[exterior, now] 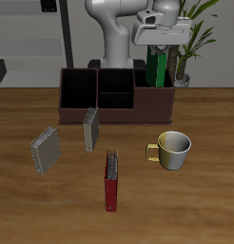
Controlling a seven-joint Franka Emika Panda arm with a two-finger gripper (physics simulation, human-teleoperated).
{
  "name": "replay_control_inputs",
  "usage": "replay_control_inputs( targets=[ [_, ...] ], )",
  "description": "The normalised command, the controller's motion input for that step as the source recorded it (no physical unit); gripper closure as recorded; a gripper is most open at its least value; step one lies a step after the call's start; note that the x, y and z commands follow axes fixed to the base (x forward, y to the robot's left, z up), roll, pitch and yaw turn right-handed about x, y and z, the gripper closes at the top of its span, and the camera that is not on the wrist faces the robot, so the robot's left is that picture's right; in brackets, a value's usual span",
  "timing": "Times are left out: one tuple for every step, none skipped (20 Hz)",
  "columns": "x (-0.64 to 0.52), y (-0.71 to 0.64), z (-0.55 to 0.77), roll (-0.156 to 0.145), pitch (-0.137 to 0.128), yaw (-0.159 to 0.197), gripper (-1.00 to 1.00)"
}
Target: Place the green book into the back desk caddy's right compartment
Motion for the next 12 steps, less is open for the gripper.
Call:
replay_control_inputs(
  targets=[
    [0.06,0.01,-0.16,0.019,0.033,0.011,1.0],
    [0.05,0.0,-0.2,-0.01,0.026,0.005,1.0],
    [0.03,-0.01,-0.19,0.023,0.064,-0.003,1.0],
    [0.07,0.01,-0.21,-0.002,0.031,0.019,1.0],
    [0.05,0.02,-0.21,0.015,0.026,0.015,1.0],
    [0.27,0.09,-0.52,0.035,0.111,0.004,1.0],
    [0.09,0.01,-0.28,0.006,0.044,0.013,1.0],
    [0.09,0.02,-0.28,0.013,0.051,0.008,1.0],
    [-0.1,-0.03,-0.01,0.0,0.0,0.0,1.0],
    [0.2,0.03,-0.55,0.014,0.106,0.026,1.0],
    [-0.11,-0.02,0.0,0.0,0.0,0.0,1.0],
    [0.18,0.01,-0.54,0.016,0.114,-0.007,1.0]
  ],
)
